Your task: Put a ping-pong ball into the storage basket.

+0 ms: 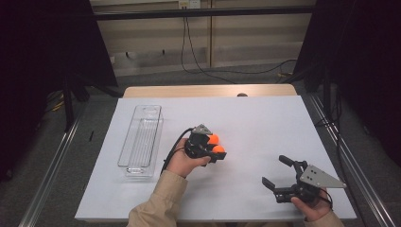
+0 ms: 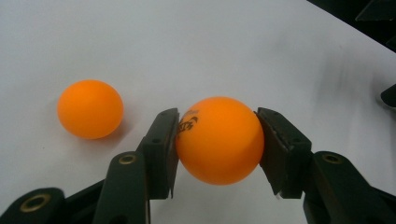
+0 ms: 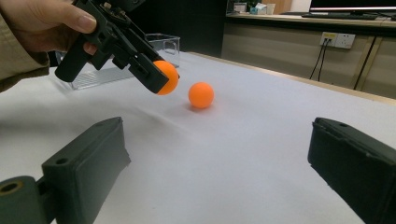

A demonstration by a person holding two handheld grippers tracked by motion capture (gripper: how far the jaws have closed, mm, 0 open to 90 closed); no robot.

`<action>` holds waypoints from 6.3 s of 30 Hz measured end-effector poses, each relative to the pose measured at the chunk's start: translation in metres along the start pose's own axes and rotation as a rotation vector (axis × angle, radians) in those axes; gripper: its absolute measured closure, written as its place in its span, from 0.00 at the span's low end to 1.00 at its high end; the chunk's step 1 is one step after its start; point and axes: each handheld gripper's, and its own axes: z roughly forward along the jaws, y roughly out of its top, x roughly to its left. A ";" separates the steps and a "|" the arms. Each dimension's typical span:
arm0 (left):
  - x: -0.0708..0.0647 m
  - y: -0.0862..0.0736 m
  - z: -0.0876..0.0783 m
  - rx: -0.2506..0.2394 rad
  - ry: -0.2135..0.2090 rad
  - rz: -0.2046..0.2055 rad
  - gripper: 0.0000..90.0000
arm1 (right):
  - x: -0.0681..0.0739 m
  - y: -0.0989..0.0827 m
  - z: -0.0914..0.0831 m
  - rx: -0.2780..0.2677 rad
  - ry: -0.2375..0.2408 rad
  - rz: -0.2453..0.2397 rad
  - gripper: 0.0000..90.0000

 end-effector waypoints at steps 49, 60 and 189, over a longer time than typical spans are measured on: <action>0.010 0.001 -0.020 -0.011 0.014 -0.025 0.56 | 0.000 0.000 0.000 0.000 0.001 -0.001 0.04; 0.012 0.001 -0.025 -0.005 0.020 -0.024 0.56 | 0.000 0.000 0.000 0.000 0.002 -0.003 0.04; 0.044 -0.008 -0.082 -0.041 0.086 -0.131 0.56 | 0.000 0.000 0.000 -0.001 0.001 0.004 0.04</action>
